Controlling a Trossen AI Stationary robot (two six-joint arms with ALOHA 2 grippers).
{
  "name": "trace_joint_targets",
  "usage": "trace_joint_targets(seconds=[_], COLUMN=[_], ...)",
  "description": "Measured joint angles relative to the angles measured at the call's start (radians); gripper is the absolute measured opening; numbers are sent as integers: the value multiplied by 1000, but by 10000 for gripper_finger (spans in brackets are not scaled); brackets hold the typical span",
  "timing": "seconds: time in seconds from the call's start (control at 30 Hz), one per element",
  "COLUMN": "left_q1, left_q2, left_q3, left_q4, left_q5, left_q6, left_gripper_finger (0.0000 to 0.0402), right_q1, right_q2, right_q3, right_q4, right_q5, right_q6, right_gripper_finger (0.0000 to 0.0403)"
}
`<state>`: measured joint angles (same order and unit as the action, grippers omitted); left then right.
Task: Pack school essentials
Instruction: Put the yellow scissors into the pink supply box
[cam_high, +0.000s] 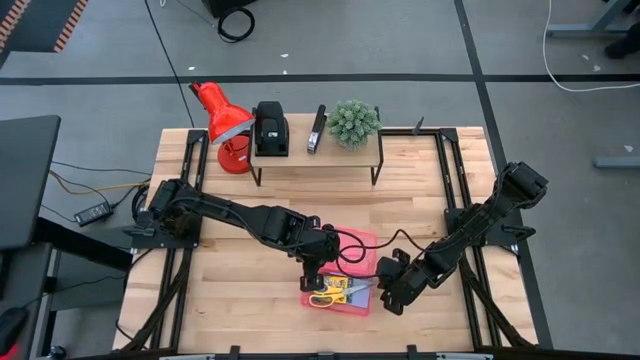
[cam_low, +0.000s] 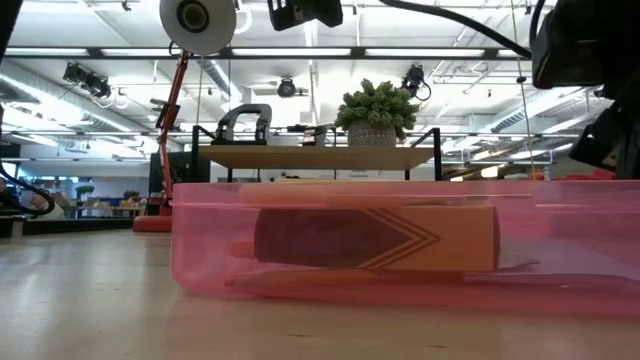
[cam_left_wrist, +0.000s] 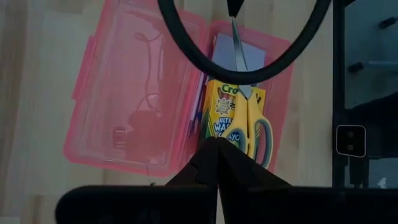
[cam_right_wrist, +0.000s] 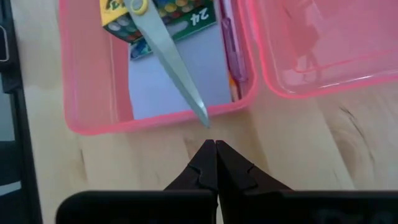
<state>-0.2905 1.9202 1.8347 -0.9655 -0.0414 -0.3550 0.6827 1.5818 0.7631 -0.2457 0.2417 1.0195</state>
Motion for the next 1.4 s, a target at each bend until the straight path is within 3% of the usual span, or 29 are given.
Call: trace_joint_targets(seconds=[0.3, 0.77, 1.4], left_q1=[0, 0, 0], left_q2=[0, 0, 0], left_q3=[0, 0, 0], left_q4=[0, 0, 1], left_q5=[0, 0, 0], left_q6=[0, -26, -27], left_gripper_finger=[9, 8, 9], right_q1=[0, 0, 0], right_q2=[0, 0, 0], right_q3=[0, 0, 0], right_q4=[99, 15, 86], right_q5=[28, 28, 60], right_q6=[-19, 31, 18], right_gripper_finger=[5, 6, 6])
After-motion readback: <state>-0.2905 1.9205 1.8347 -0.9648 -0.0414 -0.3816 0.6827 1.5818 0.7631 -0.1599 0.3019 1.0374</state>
